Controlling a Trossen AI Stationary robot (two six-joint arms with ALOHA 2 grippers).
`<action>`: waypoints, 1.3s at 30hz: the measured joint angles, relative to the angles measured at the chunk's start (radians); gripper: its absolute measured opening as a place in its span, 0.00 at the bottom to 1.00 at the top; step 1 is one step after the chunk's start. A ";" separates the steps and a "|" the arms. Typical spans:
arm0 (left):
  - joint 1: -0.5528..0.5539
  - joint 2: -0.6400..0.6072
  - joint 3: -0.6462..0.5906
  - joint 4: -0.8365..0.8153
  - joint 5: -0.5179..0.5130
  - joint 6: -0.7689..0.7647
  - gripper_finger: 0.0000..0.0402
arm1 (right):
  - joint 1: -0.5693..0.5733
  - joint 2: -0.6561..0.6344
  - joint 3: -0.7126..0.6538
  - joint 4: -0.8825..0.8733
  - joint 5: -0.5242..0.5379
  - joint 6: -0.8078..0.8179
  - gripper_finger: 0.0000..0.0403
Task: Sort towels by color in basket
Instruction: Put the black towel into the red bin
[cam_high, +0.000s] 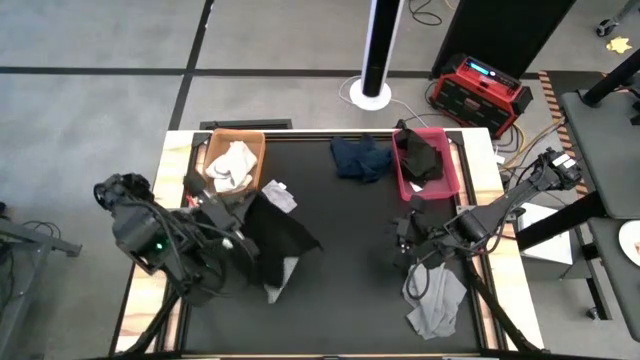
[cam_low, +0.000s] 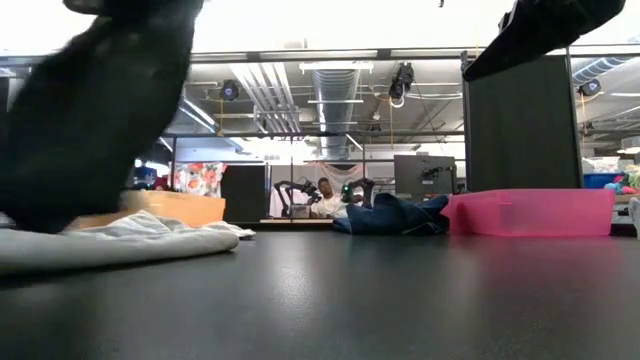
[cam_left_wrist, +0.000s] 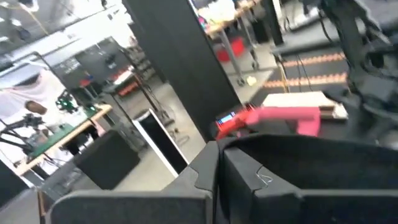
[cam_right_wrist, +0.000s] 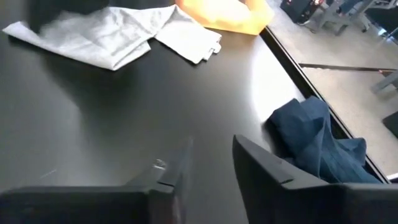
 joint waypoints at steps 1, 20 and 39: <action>0.000 0.001 0.014 0.003 -0.021 0.009 0.00 | 0.000 0.000 0.000 0.005 0.000 -0.001 0.31; -0.001 0.025 -0.058 0.154 -0.010 0.041 0.00 | -0.033 0.060 -0.035 0.662 -0.119 -0.441 0.64; -0.008 0.039 -0.096 0.397 0.118 0.228 0.00 | -0.270 0.433 0.081 1.197 -0.506 -0.563 0.71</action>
